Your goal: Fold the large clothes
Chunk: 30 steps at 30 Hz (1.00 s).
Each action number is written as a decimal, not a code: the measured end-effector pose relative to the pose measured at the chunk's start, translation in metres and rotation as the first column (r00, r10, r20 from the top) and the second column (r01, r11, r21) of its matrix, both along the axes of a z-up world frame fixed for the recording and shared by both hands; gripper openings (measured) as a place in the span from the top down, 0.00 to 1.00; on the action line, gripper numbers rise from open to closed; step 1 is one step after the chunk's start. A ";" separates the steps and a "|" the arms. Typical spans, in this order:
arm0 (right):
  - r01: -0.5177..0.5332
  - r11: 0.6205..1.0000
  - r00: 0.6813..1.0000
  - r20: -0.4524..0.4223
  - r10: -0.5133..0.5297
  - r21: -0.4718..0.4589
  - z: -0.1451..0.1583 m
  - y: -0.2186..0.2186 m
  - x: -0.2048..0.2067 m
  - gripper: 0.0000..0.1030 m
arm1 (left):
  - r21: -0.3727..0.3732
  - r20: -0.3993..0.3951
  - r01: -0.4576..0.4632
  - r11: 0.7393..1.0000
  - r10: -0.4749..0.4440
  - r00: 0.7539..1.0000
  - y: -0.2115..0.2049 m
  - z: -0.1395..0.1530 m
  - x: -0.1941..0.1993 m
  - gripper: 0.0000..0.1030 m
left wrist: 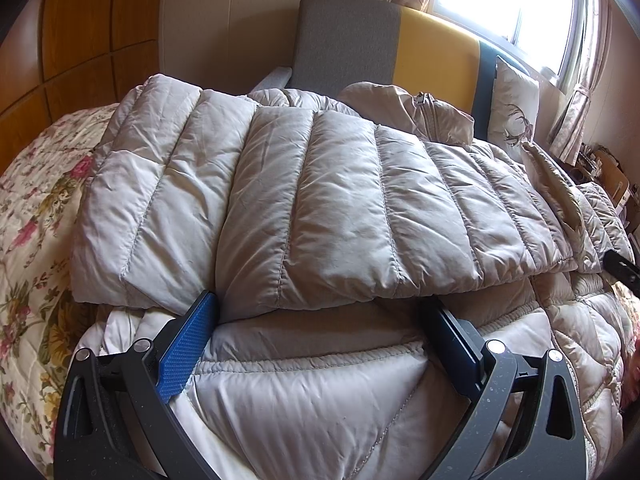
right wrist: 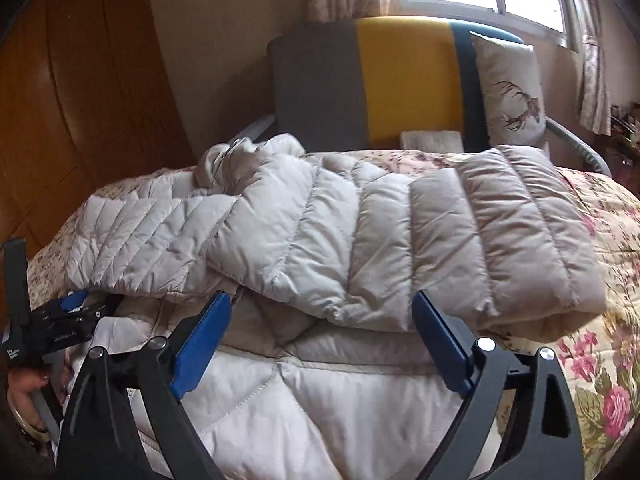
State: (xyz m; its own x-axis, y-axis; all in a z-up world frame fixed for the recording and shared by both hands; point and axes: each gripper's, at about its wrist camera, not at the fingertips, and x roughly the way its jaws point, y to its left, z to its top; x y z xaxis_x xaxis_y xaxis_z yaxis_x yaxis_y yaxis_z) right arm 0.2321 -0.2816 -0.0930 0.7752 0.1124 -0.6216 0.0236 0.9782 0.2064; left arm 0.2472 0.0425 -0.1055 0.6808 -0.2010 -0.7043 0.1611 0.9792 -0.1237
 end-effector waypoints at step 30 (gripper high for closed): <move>0.277 0.892 0.961 -0.082 -0.265 0.357 -0.036 -0.087 -0.017 0.02 | -0.322 -0.183 0.235 0.917 -0.304 0.935 -0.200 0.046 0.070 0.89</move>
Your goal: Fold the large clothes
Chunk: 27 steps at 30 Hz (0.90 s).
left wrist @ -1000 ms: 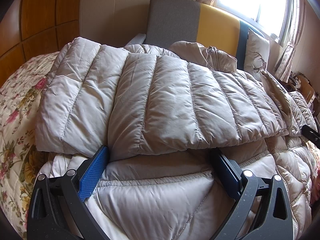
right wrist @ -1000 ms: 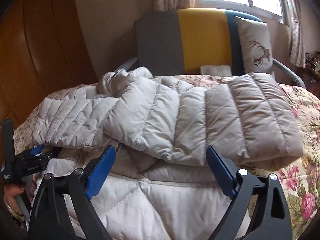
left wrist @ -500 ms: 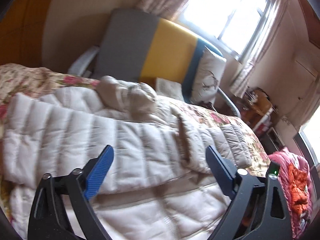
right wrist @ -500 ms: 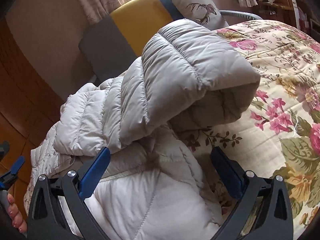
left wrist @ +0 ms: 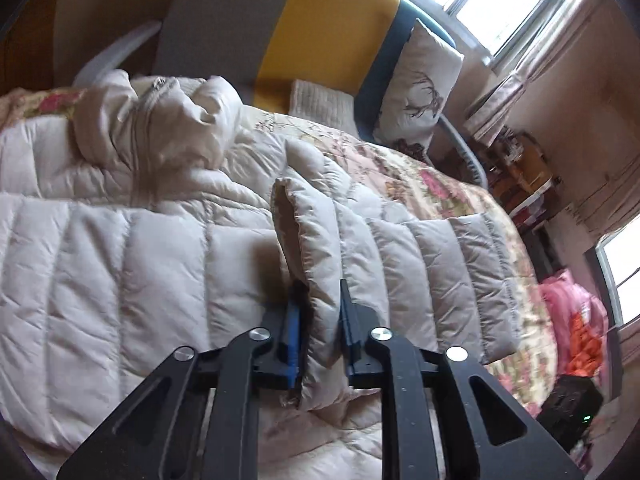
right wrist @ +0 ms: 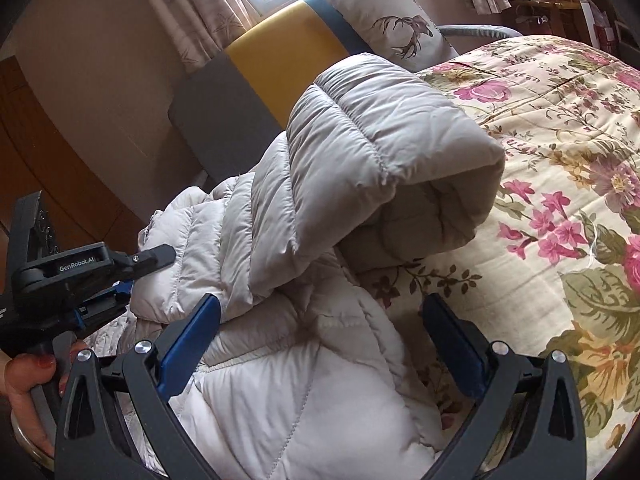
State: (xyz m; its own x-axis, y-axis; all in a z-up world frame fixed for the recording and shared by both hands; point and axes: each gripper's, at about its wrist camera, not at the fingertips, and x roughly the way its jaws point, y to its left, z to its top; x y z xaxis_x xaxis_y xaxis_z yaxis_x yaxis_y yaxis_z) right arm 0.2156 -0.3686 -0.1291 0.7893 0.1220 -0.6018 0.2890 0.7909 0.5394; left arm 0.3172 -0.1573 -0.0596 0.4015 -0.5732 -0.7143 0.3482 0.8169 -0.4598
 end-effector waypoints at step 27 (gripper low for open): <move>-0.009 0.999 0.998 0.060 0.006 0.038 0.002 -0.003 -0.009 0.02 | -0.021 0.149 -0.294 0.956 0.294 0.944 0.191 0.004 -0.032 0.92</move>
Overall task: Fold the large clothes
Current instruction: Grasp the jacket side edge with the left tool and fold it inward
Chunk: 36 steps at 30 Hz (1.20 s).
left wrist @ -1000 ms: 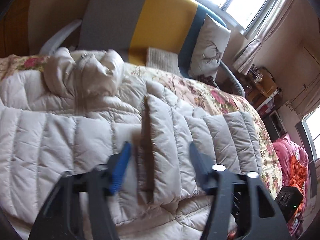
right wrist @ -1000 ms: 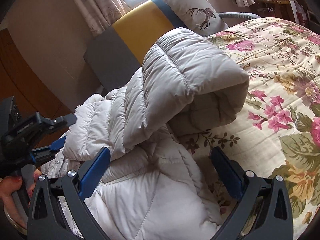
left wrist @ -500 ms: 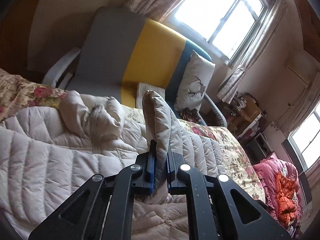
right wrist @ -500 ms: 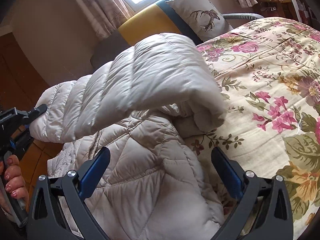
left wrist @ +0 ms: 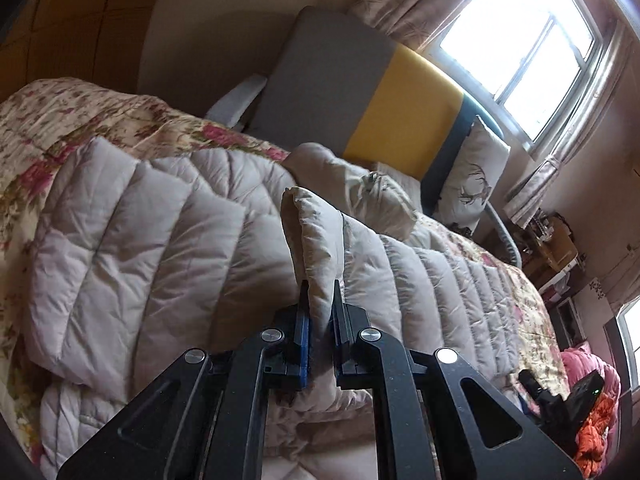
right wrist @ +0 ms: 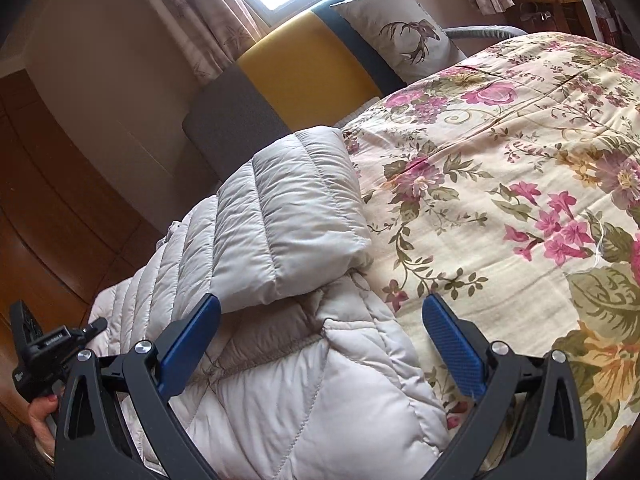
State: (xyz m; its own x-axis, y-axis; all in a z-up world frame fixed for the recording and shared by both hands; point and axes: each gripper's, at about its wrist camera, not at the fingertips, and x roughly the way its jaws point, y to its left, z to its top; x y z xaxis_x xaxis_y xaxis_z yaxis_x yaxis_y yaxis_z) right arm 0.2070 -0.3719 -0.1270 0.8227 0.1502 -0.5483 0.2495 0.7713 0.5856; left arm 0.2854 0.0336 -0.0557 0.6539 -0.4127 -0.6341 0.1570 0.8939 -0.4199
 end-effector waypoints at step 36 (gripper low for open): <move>-0.043 0.931 0.994 -0.113 0.002 -0.362 0.067 0.028 0.073 0.02 | 0.028 0.158 -0.018 0.999 0.014 0.987 0.022 0.016 -0.046 0.34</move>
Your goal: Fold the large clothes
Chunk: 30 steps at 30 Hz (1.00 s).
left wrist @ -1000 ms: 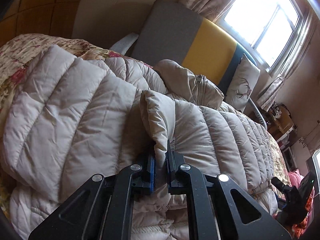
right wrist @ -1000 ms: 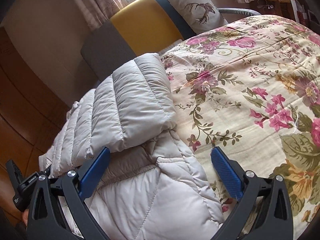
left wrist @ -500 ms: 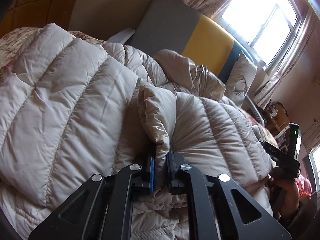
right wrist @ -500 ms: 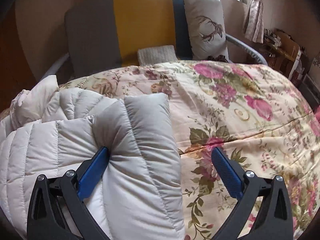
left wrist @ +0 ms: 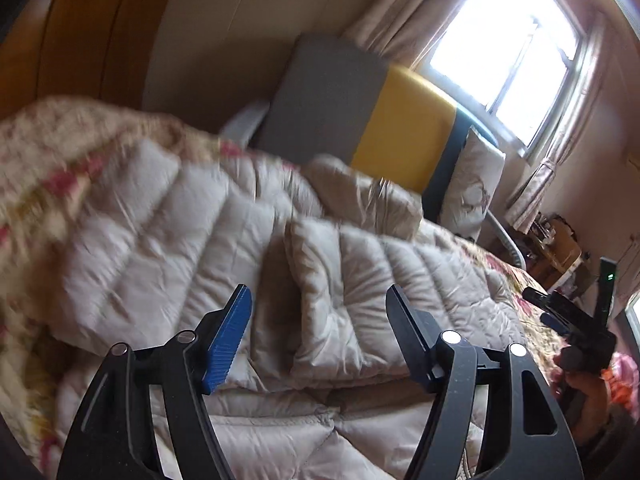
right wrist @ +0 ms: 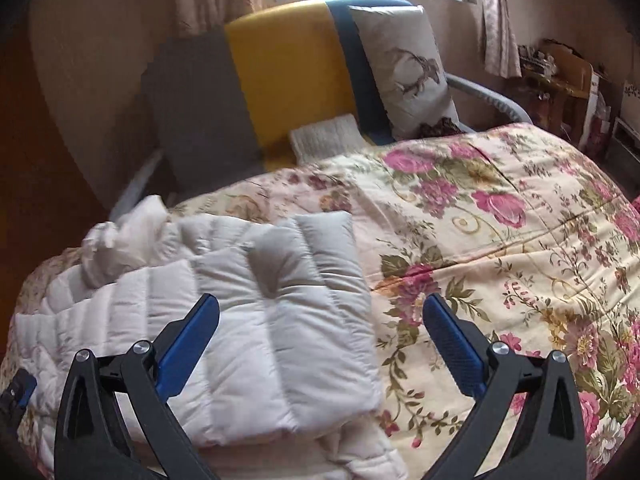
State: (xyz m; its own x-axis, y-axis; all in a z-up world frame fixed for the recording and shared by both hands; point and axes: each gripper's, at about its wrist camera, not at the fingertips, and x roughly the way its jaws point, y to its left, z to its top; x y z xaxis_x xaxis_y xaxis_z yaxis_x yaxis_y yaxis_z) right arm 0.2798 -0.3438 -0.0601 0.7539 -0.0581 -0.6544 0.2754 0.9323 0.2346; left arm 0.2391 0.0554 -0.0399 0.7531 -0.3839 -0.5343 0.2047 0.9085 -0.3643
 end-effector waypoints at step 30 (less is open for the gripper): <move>-0.279 0.957 0.946 -0.144 0.289 0.083 -0.025 0.061 0.016 0.02 | 0.259 -0.016 0.112 0.959 -0.112 0.994 -0.031 -0.008 -0.015 0.09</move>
